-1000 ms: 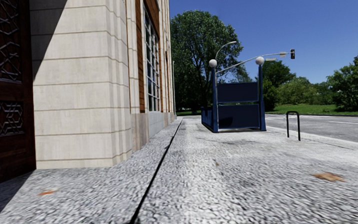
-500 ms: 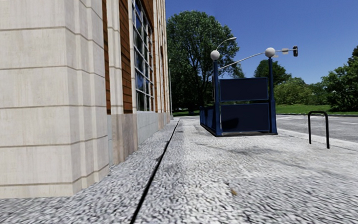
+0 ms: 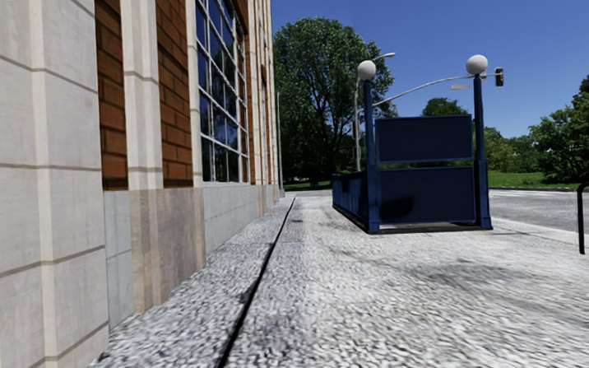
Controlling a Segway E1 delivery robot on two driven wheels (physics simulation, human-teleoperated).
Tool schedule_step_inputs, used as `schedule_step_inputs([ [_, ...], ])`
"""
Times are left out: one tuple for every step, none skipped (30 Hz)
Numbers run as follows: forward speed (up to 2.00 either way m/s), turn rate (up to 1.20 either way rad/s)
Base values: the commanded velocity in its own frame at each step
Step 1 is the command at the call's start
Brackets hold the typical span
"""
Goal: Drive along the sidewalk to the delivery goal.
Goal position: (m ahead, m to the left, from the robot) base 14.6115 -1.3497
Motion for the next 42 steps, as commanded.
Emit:
schedule_step_inputs([
  [2.00,0.00],
  [2.00,0.00],
  [2.00,0.00],
  [2.00,0.00],
  [2.00,0.00],
  [2.00,0.00],
  [2.00,0.00],
  [2.00,0.00],
  [2.00,0.00],
  [2.00,0.00],
  [2.00,0.00],
  [2.00,0.00],
  [2.00,0.00],
  [2.00,0.00],
  [2.00,0.00],
  [2.00,0.00],
  [2.00,0.00],
  [2.00,0.00],
  [2.00,-0.07],
  [2.00,-0.16],
  [2.00,-0.16],
  [2.00,-0.24],
  [2.00,-0.26],
  [2.00,-0.28],
  [2.00,-0.28],
  [2.00,-0.29],
  [2.00,-0.18],
  [2.00,0.00],
  [2.00,0.00],
  [2.00,0.00],
  [2.00,0.00],
  [2.00,0.00],
  [2.00,0.00],
  [2.00,0.00],
  [2.00,0.00],
  [2.00,0.00],
  [2.00,0.00],
  [2.00,0.00],
  [2.00,0.00],
  [2.00,0.00],
  [2.00,0.00],
  [2.00,0.00],
])
